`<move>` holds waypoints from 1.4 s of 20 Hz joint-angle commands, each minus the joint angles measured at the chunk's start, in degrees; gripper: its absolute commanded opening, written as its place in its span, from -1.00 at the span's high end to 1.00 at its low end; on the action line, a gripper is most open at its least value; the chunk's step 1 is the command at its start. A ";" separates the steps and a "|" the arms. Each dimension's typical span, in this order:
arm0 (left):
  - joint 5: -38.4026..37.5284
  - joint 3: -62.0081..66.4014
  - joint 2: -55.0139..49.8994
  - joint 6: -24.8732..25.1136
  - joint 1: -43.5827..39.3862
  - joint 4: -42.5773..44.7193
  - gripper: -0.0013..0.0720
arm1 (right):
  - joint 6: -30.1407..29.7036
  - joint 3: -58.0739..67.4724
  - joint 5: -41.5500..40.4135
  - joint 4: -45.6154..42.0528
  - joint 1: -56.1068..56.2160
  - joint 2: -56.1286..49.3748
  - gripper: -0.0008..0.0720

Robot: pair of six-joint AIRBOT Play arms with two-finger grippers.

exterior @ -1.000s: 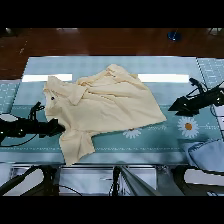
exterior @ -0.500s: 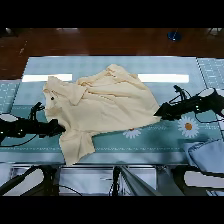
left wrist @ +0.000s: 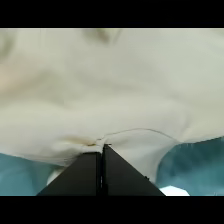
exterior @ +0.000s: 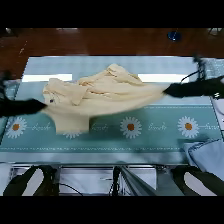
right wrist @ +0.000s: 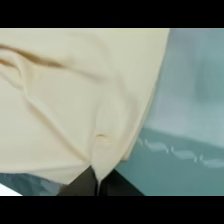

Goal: Fold the shirts.

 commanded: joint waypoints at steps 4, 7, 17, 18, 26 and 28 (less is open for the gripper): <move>7.43 34.27 22.23 -1.73 -0.09 -1.36 0.92 | 8.46 22.51 -7.58 -4.96 -0.46 25.24 0.91; 1.92 48.52 23.39 -7.65 -0.09 5.22 0.92 | 15.78 35.74 -5.60 -12.31 -0.46 27.47 0.91; -21.27 66.97 22.77 -17.68 -0.09 15.54 0.92 | 21.31 60.74 30.56 -34.25 -0.44 26.91 0.91; -23.98 66.97 22.23 -17.73 -0.07 15.56 0.92 | 19.54 60.74 34.95 -34.40 -0.44 26.21 0.91; -31.26 58.75 8.76 -17.57 -0.09 14.53 0.92 | 19.39 56.26 40.65 -33.64 1.46 6.95 0.91; -26.62 55.12 2.80 -17.51 -0.13 13.92 0.92 | 19.41 55.84 41.27 -32.68 1.46 -2.23 0.91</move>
